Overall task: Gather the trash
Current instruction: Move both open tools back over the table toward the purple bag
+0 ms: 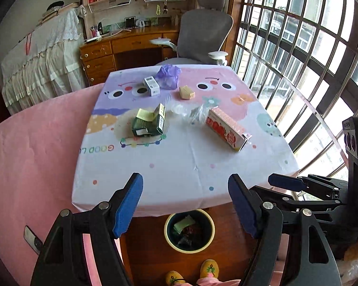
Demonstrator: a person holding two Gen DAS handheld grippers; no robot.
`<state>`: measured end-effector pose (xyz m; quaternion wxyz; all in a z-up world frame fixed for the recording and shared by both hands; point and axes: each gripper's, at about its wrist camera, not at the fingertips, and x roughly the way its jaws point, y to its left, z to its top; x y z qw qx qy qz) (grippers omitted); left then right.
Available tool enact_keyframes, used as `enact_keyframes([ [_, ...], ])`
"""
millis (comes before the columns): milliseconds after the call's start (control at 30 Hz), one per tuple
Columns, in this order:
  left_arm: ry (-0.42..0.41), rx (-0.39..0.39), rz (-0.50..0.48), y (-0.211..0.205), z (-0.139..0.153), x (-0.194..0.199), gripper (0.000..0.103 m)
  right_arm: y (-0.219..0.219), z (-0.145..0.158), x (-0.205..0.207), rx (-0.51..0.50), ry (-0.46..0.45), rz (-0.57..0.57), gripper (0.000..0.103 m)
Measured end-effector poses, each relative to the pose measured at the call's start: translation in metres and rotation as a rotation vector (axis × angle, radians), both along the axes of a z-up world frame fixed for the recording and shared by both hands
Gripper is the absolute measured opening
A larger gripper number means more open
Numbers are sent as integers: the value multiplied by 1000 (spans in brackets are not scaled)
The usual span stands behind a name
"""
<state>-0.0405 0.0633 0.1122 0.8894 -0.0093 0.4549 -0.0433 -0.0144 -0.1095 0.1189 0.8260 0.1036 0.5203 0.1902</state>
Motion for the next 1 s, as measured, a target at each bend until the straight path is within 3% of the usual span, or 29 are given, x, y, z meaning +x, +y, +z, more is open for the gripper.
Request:
enact_keyframes([
  [200,-45,51,10,-3,55,23,76,-4,23,36,-5,-67,13,50],
  [333,-51,78,29,9,67,47,77,-7,34,69,-3,-84,2,50],
  [467,-38,47,71,32,65,89,77,-4,36,106,-37,-107,-2,50],
  [600,-15,-14,98,64,57,140,78,8,32,152,-64,-113,-16,50],
  [800,49,-10,83,109,29,244,78,37,12,249,-105,-63,-81,50],
  [1000,145,-10,21,145,-29,371,78,71,-25,374,-147,10,-148,50],
])
